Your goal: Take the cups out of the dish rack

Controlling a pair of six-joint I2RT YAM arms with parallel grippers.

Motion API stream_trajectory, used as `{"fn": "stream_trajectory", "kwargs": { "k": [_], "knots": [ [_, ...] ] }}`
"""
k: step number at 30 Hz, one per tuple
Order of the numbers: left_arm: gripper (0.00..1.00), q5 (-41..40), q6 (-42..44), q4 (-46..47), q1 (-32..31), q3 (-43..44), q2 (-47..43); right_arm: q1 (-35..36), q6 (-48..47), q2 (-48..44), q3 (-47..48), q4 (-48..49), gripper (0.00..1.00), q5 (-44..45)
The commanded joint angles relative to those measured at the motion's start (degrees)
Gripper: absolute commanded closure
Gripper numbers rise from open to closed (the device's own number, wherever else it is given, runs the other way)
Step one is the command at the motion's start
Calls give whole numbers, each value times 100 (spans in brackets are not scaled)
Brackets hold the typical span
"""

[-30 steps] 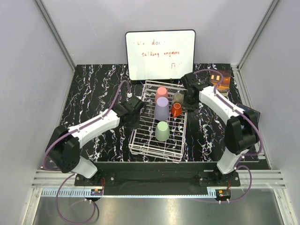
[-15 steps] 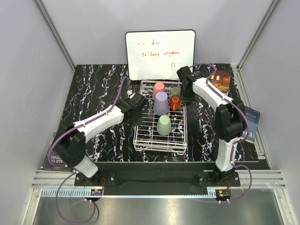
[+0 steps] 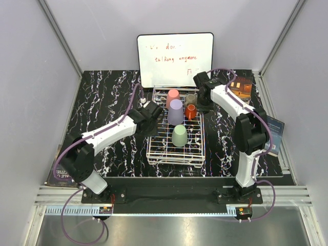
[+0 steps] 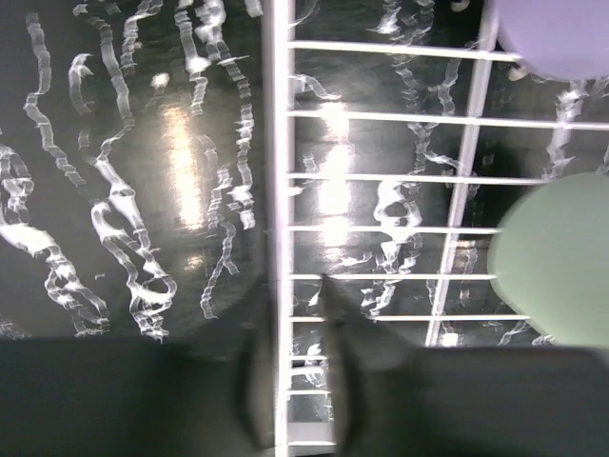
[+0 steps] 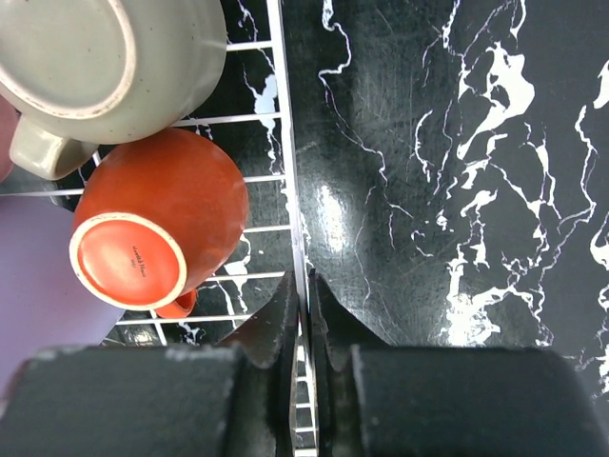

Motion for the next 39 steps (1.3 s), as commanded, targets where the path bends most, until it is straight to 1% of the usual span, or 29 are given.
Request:
{"fn": "stream_trajectory", "kwargs": {
  "k": [1, 2, 3, 4, 6, 8, 9, 10, 12, 13, 17, 19, 20, 23, 24, 26, 27, 28, 29, 30, 32, 34, 39],
  "knots": [
    [51, -111, 68, 1159, -214, 436, -225, 268, 244, -548, -229, 904, 82, -501],
    [46, -192, 191, 1063, -205, 480, -287, 268, 236, -654, -264, 896, 79, -483],
    [43, -288, 244, 975, -214, 602, -383, 268, 244, -725, -290, 870, 67, -449],
    [39, -463, 271, 826, -205, 664, -419, 268, 227, -873, -334, 852, 63, -361],
    [36, -596, 359, 702, -205, 778, -524, 277, 166, -1032, -396, 834, 51, -194],
    [31, -789, 394, 570, -205, 805, -603, 277, 121, -1112, -440, 773, 43, -106],
    [29, -860, 411, 535, -205, 814, -647, 259, 95, -1173, -431, 755, 39, -36],
    [28, -1026, 429, 413, -205, 866, -717, 276, 95, -1209, -440, 729, 34, -18],
    [27, -1220, 490, 289, -205, 928, -814, 259, 86, -1366, -440, 624, 29, 105],
    [26, -1456, 508, 141, -205, 989, -937, 268, 77, -1437, -449, 597, 22, 158],
    [25, -2046, 491, -133, -205, 946, -1402, 285, 42, -1867, -510, 474, 16, 159],
    [22, -2396, 386, -247, -196, 823, -1613, 364, -124, -2157, -694, 483, 16, -288],
    [20, -2485, 281, -273, -196, 640, -1832, 599, -194, -2254, -782, 483, 16, -360],
    [16, -2697, 122, -335, -170, 393, -2141, 1066, -362, -2711, -1212, 578, 16, -282],
    [16, -2662, 104, -353, -152, 279, -2290, 1346, -310, -2999, -1527, 658, 16, -177],
    [14, -2531, 87, -414, -135, 217, -2379, 1506, -179, -3343, -1897, 1068, 16, -254],
    [14, -2417, 95, -440, -135, 173, -2440, 1568, -30, -3632, -2178, 1176, 14, -464],
    [8, -2373, 113, -502, -126, 155, -2449, 1586, 50, -3730, -2259, 1220, 13, -518],
    [6, -2311, 121, -528, -135, 137, -2467, 1604, 112, -3801, -2312, 1212, 11, -545],
    [5, -2189, 148, -529, -135, 85, -2502, 1621, 139, -3906, -2382, 1195, 8, -667],
    [1, -2118, 148, -537, -126, 23, -2546, 1683, 165, -4003, -2470, 1186, 3, -650],
    [1, -2038, 131, -529, -135, -56, -2555, 1692, 183, -4083, -2523, 1203, 0, -676],
    [1, -1845, 69, -529, -135, -74, -2450, 1928, 209, -3750, -2401, 1221, 0, -870]
  ]
}}
